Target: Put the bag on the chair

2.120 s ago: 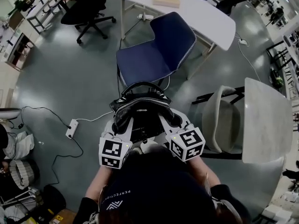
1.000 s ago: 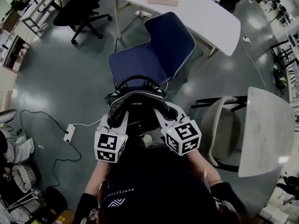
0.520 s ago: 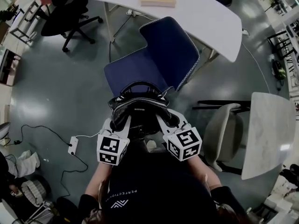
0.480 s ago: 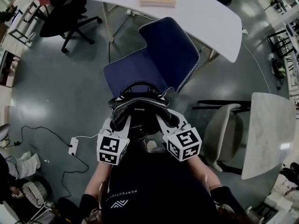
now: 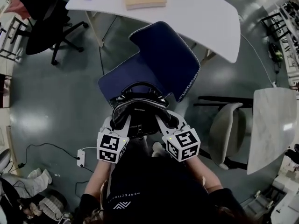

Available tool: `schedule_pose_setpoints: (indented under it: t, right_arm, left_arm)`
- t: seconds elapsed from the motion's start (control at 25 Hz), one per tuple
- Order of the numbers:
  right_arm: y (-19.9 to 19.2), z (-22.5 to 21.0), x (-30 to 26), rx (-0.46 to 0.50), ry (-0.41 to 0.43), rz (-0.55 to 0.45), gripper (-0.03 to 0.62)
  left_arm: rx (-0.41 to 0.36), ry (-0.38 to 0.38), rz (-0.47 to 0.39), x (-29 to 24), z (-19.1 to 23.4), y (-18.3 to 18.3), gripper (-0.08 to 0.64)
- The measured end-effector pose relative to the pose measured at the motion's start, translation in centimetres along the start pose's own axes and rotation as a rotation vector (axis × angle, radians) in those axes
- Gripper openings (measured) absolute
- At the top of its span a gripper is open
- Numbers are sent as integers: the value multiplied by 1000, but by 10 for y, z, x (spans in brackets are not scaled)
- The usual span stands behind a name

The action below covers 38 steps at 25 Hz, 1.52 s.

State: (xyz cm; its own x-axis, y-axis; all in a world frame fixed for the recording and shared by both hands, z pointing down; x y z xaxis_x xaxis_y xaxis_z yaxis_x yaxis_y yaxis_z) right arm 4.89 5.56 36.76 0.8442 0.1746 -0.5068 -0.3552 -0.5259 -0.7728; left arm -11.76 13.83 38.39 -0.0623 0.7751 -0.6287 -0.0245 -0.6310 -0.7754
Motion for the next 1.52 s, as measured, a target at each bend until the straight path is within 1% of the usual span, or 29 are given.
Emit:
schedule_pose_setpoints:
  t: [0.28, 0.6, 0.8, 1.08, 1.24, 1.52]
  right_arm:
    - [3, -23, -27, -83, -58, -6, 55]
    - [0, -45, -44, -159, -126, -16, 57]
    - [-4, -57, -59, -202, -154, -11, 57]
    - [-12, -66, -72, -282, -209, -24, 57]
    - [-17, -70, -77, -322, -257, -33, 58]
    - [-26, -79, -83, -395, -338, -58, 58]
  left_arm:
    - [-59, -73, 46, -45, 27, 15, 64]
    - [-130, -164, 89, -87, 41, 26, 69]
    - [-174, -202, 124, -114, 51, 29, 75]
    - [-252, -258, 151, -145, 58, 32, 83]
    - [-305, -293, 170, -163, 59, 36, 90]
    - [-406, -331, 191, -192, 53, 45, 98]
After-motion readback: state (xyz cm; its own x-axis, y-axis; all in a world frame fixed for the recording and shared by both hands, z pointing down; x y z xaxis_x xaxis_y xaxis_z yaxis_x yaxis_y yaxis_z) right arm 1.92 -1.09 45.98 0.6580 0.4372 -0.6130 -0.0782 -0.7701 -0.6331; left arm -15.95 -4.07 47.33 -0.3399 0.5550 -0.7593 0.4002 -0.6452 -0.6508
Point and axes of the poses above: the fingertips, and each gripper's own axes: x backward along the fingers, z to its left, y out of its top, the point moved 7 cm from there along x, backward along the fingers, and after that the axes turned 8 degrees about y, right-handed, at the moved point
